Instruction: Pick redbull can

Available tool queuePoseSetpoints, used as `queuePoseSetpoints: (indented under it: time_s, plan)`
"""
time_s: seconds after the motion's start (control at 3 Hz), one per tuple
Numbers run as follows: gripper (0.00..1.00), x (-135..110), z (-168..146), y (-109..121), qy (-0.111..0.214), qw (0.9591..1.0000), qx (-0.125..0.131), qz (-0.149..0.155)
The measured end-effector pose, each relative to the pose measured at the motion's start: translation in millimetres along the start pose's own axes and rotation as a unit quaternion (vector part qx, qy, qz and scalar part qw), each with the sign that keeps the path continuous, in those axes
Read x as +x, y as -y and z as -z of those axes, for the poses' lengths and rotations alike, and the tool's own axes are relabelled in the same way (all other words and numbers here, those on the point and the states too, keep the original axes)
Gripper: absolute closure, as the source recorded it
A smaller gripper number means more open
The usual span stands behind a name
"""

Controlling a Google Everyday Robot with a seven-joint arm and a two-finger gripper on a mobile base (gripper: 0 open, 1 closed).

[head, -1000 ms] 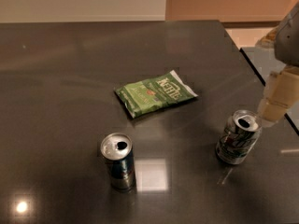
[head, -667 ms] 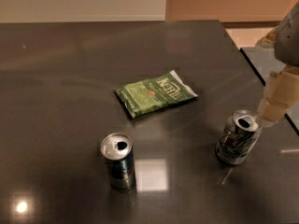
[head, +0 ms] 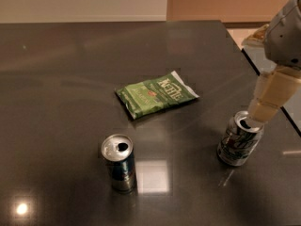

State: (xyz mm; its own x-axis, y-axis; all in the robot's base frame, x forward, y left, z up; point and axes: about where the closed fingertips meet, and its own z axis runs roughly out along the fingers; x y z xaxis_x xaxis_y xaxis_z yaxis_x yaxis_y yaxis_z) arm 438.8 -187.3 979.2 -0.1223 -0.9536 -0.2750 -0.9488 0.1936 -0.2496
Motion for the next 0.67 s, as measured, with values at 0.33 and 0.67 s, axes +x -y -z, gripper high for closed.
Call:
queuePoseSetpoints:
  time_s: [0.33, 0.67]
  plan:
    - [0.00, -37.5, -13.8, -10.3, 0.051, 0.9973, -0.035, 0.039]
    - [0.00, -80.9, -31.5, -29.4, 0.101, 0.9889, -0.077, 0.078]
